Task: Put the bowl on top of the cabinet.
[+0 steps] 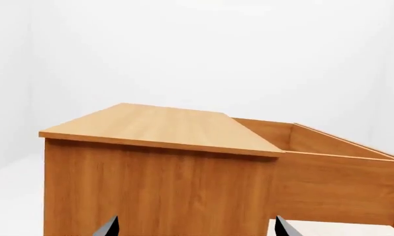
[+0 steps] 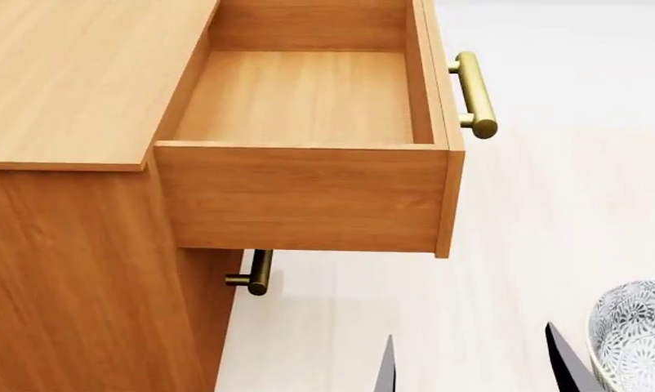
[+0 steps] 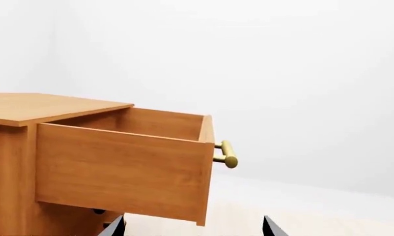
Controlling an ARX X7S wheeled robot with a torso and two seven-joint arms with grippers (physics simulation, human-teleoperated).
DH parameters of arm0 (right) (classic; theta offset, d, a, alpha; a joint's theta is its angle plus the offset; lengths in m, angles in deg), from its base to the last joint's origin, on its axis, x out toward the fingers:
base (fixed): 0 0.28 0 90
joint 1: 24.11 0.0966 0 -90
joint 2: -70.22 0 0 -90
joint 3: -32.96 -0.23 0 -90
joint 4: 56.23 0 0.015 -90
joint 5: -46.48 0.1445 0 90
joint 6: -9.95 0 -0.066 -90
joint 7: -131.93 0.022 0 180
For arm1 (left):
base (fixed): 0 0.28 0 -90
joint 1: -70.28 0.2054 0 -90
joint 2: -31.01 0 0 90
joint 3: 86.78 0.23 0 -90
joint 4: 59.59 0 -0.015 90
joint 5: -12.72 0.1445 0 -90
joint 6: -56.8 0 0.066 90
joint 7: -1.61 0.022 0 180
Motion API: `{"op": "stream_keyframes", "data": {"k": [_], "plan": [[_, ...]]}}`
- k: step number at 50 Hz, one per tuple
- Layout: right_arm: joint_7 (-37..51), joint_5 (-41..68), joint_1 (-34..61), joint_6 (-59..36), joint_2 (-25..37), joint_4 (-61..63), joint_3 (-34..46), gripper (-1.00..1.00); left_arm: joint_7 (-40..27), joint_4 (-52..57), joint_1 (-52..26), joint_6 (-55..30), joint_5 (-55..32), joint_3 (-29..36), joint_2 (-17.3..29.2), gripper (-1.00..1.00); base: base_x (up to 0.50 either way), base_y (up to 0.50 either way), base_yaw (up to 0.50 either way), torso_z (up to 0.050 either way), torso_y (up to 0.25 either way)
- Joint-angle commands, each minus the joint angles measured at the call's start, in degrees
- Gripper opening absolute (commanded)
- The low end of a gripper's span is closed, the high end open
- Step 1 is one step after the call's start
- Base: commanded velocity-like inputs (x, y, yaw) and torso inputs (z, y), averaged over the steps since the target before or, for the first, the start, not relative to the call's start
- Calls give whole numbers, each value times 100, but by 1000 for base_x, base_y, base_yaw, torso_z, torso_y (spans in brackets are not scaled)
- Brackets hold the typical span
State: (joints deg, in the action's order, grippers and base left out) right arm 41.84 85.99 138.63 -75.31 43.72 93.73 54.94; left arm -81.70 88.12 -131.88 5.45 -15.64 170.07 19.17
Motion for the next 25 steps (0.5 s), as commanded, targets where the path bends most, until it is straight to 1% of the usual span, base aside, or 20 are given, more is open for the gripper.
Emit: {"op": "stream_keyframes", "data": {"k": [1, 13, 20, 25], "plan": [[-1, 68, -15, 26, 6, 1, -32, 100, 73, 28, -14, -64, -65, -48, 59, 100, 0, 0, 0, 0, 0], [-4, 24, 32, 58, 25, 0, 67, 100, 22, 3, 72, -65, -97, -182, 42, 100, 0, 0, 0, 0, 0], [-34, -54, -188, 13, 15, -16, -67, 100, -58, -71, 266, -51, -68, -302, -53, 100, 0, 0, 0, 0, 0], [-28, -57, -198, -20, 14, -4, -82, 100, -29, -59, 290, -70, -50, -321, -1, 100, 0, 0, 0, 0, 0]]}}
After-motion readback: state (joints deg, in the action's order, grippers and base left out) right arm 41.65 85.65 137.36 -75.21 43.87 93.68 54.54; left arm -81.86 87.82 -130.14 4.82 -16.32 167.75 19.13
